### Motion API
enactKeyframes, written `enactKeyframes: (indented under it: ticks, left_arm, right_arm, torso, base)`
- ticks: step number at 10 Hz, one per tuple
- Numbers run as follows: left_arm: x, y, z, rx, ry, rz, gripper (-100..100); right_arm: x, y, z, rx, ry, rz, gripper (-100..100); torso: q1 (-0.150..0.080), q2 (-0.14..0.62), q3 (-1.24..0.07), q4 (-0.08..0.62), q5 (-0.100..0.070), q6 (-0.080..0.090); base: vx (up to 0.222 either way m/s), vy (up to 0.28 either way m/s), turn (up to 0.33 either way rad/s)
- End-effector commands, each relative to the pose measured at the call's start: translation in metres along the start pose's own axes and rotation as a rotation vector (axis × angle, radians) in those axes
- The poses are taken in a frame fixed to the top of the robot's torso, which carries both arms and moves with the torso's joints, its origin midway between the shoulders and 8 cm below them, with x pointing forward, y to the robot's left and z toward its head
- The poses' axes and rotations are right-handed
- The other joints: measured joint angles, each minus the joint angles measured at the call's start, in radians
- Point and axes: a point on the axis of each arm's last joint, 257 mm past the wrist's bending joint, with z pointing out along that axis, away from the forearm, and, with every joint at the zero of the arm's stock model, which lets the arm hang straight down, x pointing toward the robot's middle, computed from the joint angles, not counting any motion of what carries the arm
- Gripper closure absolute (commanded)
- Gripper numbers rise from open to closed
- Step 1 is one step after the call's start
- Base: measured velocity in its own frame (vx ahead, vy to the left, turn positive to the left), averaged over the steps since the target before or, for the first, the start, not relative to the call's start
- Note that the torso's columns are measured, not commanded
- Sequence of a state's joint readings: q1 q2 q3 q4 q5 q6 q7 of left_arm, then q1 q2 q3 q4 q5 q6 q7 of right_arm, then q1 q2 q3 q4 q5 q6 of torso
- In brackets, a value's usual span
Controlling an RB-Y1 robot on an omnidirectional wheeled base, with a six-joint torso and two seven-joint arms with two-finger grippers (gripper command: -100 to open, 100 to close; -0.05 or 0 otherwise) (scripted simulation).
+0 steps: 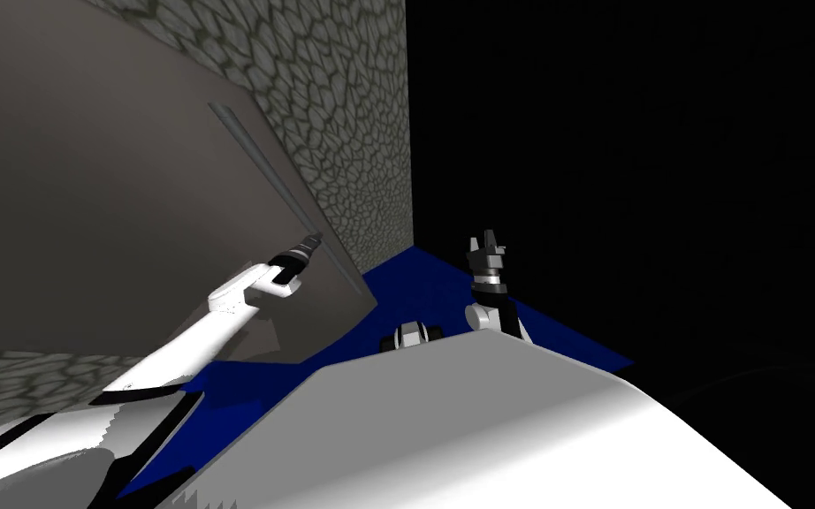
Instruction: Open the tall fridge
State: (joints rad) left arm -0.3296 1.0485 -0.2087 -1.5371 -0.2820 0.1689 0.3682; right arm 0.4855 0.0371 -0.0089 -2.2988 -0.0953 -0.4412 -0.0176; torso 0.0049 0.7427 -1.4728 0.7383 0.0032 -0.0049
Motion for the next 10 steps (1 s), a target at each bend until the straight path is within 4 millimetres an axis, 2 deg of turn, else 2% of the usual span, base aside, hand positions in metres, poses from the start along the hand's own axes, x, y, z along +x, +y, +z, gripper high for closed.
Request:
enactKeyframes:
  ticks: [1, 4, 6, 7, 10]
  left_arm:
    - [0.007, -0.005, -0.005, 0.035, 0.034, -0.019, 100]
    - [0.019, -0.018, -0.023, 0.113, 0.108, 0.022, 100]
    - [0.021, -0.025, -0.024, 0.137, 0.118, -0.020, 100]
    - [0.026, -0.031, -0.034, 0.173, 0.150, 0.010, 100]
    - [0.031, -0.047, -0.047, 0.244, 0.188, -0.014, 100]
  right_arm:
    - [0.000, 0.000, 0.000, 0.000, 0.000, 0.000, 0]
    - [0.000, 0.000, 0.000, 0.000, 0.000, 0.000, 0]
    - [0.000, 0.000, 0.000, 0.000, 0.000, 0.000, 0]
    - [0.000, 0.000, 0.000, 0.000, 0.000, 0.000, 0]
    - [0.000, 0.000, 0.000, 0.000, 0.000, 0.000, 0]
  torso:
    - [0.002, -0.002, -0.002, 0.000, 0.000, 0.001]
    - [0.002, -0.005, -0.003, 0.000, 0.000, 0.000]
    - [0.004, -0.004, -0.003, -0.001, 0.001, 0.000]
    - [0.004, -0.006, -0.004, 0.000, 0.001, 0.002]
    - [0.006, -0.004, -0.002, -0.001, 0.002, -0.002]
  base:
    - [-0.042, -0.015, 0.008]
    - [-0.046, -0.022, 0.105]
    - [-0.038, -0.017, 0.062]
    - [-0.040, -0.009, 0.111]
    - [-0.044, -0.017, 0.104]
